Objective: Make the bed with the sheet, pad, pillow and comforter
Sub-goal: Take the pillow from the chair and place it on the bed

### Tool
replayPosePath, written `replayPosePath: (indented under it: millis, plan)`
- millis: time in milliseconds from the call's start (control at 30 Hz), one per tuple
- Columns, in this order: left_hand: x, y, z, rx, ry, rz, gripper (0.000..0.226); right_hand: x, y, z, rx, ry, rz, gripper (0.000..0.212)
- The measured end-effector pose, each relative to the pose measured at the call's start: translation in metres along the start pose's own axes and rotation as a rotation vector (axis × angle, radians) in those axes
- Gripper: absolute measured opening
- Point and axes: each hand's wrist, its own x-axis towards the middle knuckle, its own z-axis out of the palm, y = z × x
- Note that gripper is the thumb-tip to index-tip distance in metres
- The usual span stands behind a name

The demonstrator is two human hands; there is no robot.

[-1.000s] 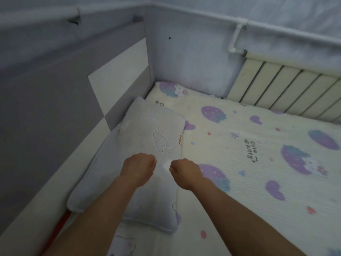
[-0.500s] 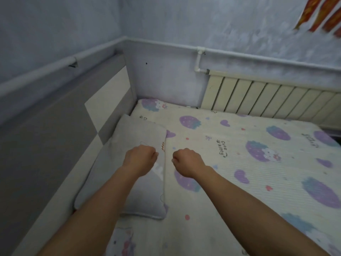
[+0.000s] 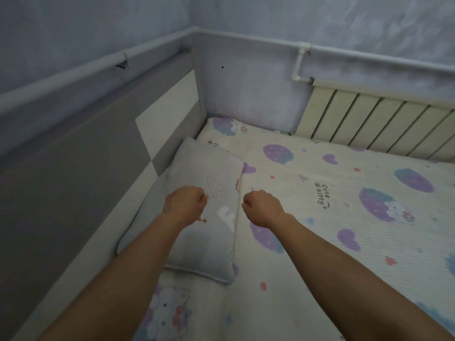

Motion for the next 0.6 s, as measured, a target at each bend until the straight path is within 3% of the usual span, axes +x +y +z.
replayPosePath:
  millis: [133, 600]
  plan:
    - [0.019, -0.026, 0.021, -0.027, 0.001, -0.111, 0.040, 0.039, 0.000, 0.030, 0.018, -0.022, -0.019, 0.022]
    - [0.086, -0.165, 0.129, -0.088, 0.040, -0.399, 0.026, 0.220, -0.075, 0.140, -0.008, -0.063, -0.309, 0.025]
